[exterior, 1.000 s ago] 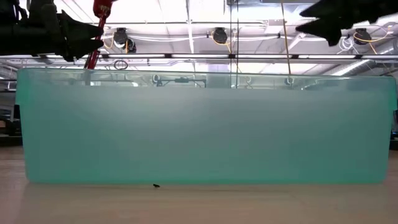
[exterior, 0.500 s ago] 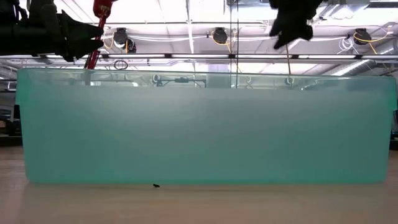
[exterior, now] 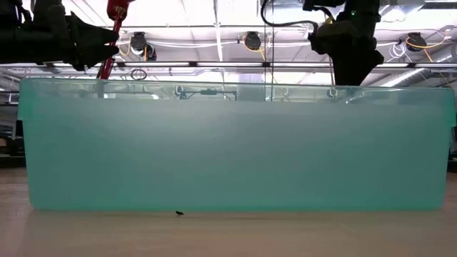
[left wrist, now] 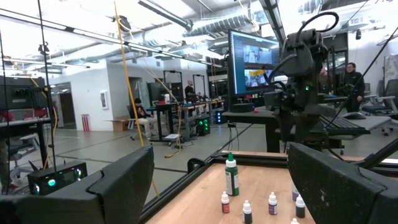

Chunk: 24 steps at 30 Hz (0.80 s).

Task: Pick & Place food coloring
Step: Put the small orange food coloring bottle into the blue bin

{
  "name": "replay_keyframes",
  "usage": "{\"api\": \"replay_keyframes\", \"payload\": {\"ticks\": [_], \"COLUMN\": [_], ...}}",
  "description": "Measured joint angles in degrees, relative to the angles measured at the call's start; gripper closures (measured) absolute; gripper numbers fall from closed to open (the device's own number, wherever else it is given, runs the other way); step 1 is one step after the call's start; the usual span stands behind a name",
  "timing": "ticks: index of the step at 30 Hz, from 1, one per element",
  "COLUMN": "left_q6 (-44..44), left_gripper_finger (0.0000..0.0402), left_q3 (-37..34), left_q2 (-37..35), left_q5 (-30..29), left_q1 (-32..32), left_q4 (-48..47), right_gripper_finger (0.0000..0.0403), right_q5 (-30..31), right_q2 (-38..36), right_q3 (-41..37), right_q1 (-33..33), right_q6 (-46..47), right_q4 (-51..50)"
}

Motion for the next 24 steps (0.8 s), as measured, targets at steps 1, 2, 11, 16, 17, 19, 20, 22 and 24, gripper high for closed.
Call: {"api": "replay_keyframes", "payload": {"ticks": [1, 2, 11, 16, 17, 19, 20, 22, 24], "left_q6": [0.0, 0.0, 0.0, 0.0, 0.0, 0.0, 0.0, 0.0, 0.0], "left_gripper_finger": [0.0036, 0.0036, 0.0036, 0.0036, 0.0036, 0.0036, 0.0036, 0.0036, 0.0036], "left_q3": [0.0, 0.0, 0.0, 0.0, 0.0, 0.0, 0.0, 0.0, 0.0], "left_q2": [0.0, 0.0, 0.0, 0.0, 0.0, 0.0, 0.0, 0.0, 0.0], "left_q5": [0.0, 0.0, 0.0, 0.0, 0.0, 0.0, 0.0, 0.0, 0.0], "left_q1": [0.0, 0.0, 0.0, 0.0, 0.0, 0.0, 0.0, 0.0, 0.0], "left_q4": [0.0, 0.0, 0.0, 0.0, 0.0, 0.0, 0.0, 0.0, 0.0], "right_gripper_finger": [0.0195, 0.0195, 0.0195, 0.0195, 0.0195, 0.0195, 0.0195, 0.0195, 0.0195], "right_q5": [0.0, 0.0, -0.1, 0.0, 0.0, -0.2, -0.2, -0.2, -0.2], "right_q2": [0.3, 0.4, 1.0, 1.0, 0.9, 0.9, 0.9, 0.9, 0.9], "right_q3": [0.0, 0.0, -3.0, -7.0, -7.9, -10.0, -10.9, -12.4, -13.9], "right_q1": [0.1, 0.3, 3.0, 3.3, 3.3, 3.3, 3.3, 3.3, 3.3], "right_q6": [0.5, 0.9, 4.0, 4.0, 4.0, 3.8, 3.9, 3.8, 3.8], "right_q4": [-0.2, -0.3, -0.1, 1.2, 1.8, 3.3, 4.0, 5.4, 7.1]}}
